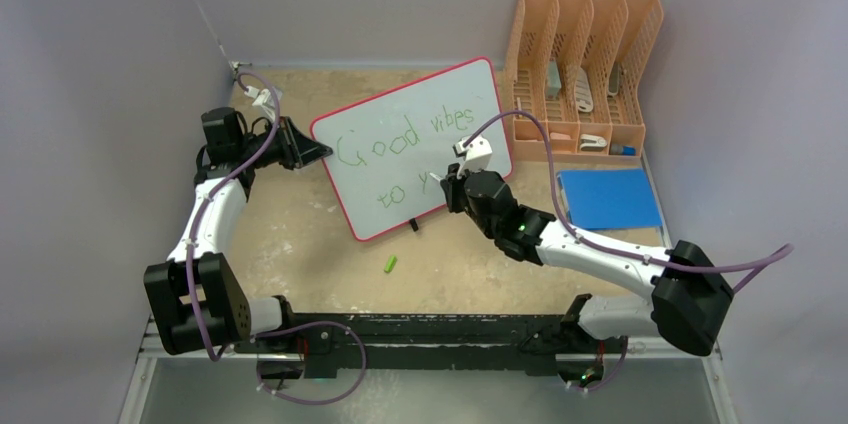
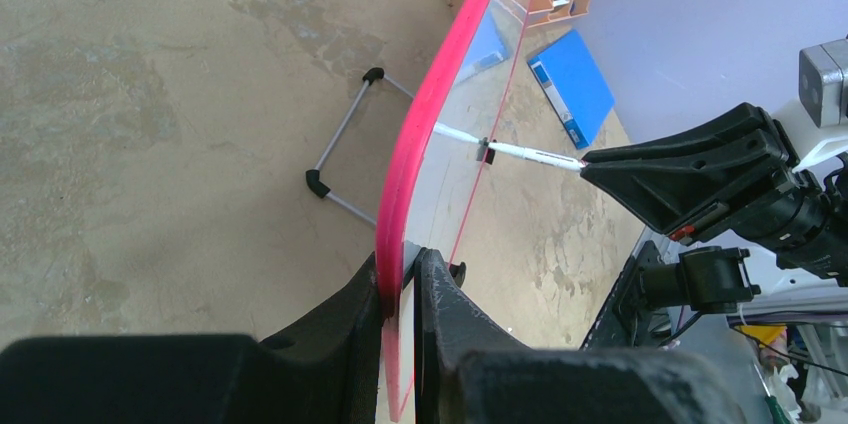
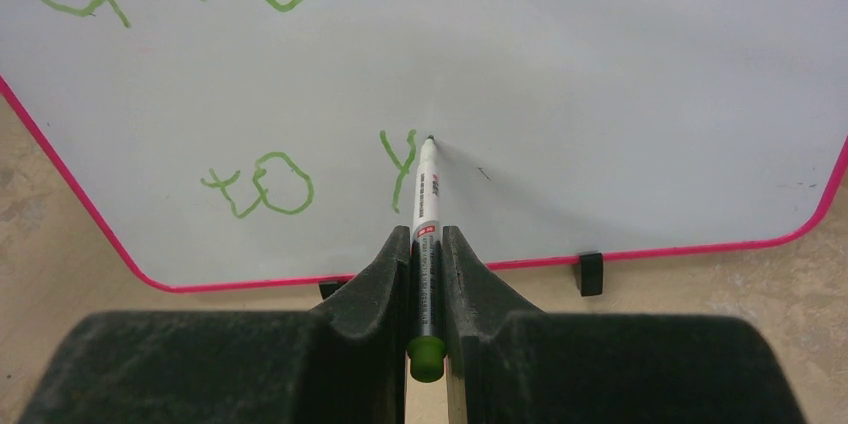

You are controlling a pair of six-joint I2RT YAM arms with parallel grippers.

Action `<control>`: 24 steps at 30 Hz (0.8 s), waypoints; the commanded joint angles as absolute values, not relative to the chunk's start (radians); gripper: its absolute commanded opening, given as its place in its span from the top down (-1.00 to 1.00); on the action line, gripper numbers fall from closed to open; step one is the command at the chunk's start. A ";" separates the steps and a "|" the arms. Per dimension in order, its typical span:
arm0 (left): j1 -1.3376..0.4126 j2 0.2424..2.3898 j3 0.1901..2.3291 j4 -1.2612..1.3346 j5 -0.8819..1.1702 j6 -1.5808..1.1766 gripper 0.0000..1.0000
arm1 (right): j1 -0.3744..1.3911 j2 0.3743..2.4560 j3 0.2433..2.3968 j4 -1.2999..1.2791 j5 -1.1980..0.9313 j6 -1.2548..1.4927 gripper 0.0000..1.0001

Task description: Write a sentence on the whiteboard

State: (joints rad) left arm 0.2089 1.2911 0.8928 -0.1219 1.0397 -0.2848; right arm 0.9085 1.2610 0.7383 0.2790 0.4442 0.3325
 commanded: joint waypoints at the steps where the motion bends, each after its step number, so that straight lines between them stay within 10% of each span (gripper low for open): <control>1: 0.207 1.287 0.903 -0.122 0.987 -0.272 1.00 | 0.904 1.249 0.747 0.269 0.399 0.339 1.00; 24: 0.207 1.285 0.902 -0.124 0.985 -0.270 1.00 | 0.902 1.230 0.722 0.222 0.500 0.349 1.00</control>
State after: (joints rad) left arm 0.2089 1.2907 0.8928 -0.1219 1.0393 -0.2848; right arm 0.9089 1.2469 0.7166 0.2222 0.4294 0.3408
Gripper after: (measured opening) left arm 0.116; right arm 0.150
